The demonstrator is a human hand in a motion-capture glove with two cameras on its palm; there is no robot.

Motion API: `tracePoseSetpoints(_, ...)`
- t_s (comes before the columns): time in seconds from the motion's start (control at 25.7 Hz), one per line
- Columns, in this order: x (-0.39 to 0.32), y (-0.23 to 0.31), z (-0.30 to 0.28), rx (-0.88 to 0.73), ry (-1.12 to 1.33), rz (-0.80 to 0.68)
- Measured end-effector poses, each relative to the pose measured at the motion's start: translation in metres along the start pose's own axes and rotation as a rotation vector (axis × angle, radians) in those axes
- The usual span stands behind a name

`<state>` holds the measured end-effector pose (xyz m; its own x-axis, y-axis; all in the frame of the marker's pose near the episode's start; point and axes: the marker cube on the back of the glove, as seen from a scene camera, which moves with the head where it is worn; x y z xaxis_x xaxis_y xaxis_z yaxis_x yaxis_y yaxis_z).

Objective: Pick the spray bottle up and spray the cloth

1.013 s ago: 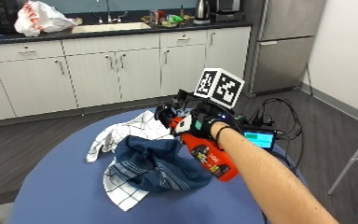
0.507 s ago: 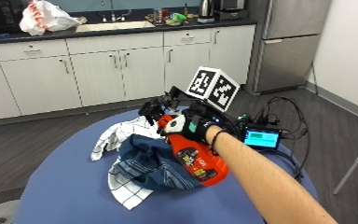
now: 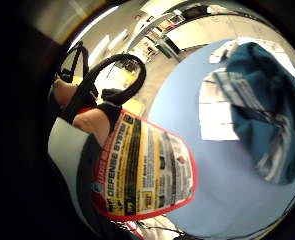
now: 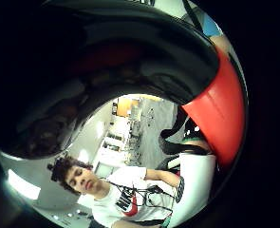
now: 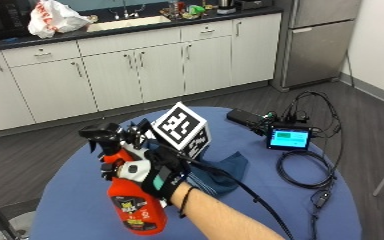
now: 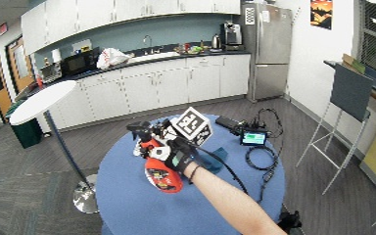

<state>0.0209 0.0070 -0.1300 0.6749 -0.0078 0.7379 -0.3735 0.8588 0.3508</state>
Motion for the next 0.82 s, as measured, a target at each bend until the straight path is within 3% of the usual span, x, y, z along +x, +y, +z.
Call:
tracePoseSetpoints(0.31,0.027,0.002,0.069,-0.004,-0.073,-0.051)
tracePoseSetpoints(0.82,0.048,0.02,0.083,0.018,-0.094,-0.068)
